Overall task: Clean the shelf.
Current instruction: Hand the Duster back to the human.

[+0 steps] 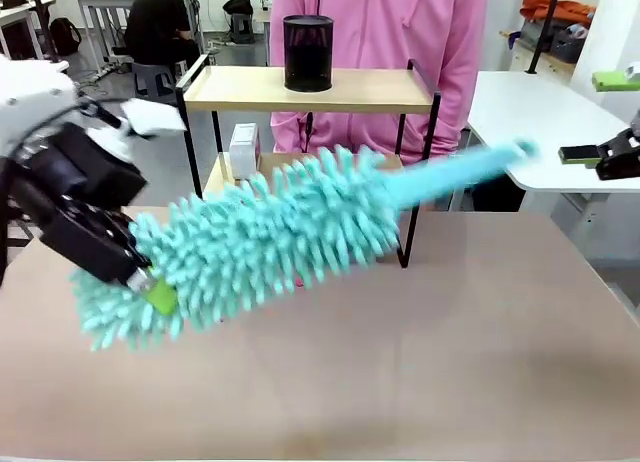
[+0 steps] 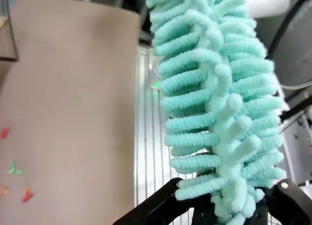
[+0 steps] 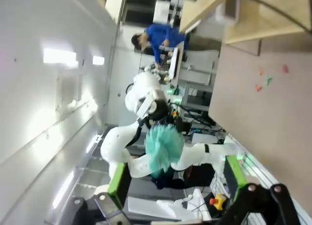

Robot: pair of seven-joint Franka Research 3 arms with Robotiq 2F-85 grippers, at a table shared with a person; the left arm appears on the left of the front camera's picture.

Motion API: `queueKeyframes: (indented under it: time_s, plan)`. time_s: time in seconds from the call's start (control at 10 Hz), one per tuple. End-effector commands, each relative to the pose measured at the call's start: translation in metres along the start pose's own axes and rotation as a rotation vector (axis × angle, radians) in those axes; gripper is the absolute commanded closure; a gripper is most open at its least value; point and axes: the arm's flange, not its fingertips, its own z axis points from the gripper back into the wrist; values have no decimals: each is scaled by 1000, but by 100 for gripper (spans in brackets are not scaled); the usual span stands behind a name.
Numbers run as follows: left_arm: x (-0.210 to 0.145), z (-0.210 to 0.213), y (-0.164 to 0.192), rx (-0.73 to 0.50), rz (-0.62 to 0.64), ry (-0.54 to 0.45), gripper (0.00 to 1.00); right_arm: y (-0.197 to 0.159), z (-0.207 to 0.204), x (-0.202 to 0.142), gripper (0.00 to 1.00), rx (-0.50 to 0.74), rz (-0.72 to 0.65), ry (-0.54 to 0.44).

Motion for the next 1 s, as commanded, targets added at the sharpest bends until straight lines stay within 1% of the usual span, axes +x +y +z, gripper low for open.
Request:
queueKeyframes:
  time_s: [0.0, 0.1, 0.2, 0.3, 0.4, 0.5, 0.6, 0.7, 0.9]
  plan:
    - [-11, 3, -12, 36, 64, -60, 100, 6, 8, 9, 0, 76, 13, 61]
    - [0, 0, 0, 0, 0, 0, 100, 6, 8, 9, 0, 76, 13, 61]
    - [0, 0, 0, 0, 0, 0, 100, 6, 8, 9, 0, 76, 13, 61]
    - [-10, 15, -4, 39, 27, -39, 85, 6, 8, 9, 0, 76, 13, 61]
    - [6, 21, -9, 50, -12, -117, 85, 6, 8, 9, 0, 76, 13, 61]
    - [13, 39, -16, 73, -26, -207, 85, 6, 8, 9, 0, 76, 13, 61]
    - [12, 64, -27, 125, -33, -315, 85, 6, 8, 9, 0, 76, 13, 61]
    - [2, 97, -39, 207, -28, -452, 85, 6, 8, 9, 0, 76, 13, 61]
    - [-33, 147, -52, 337, 63, -687, 85, 6, 8, 9, 0, 76, 13, 61]
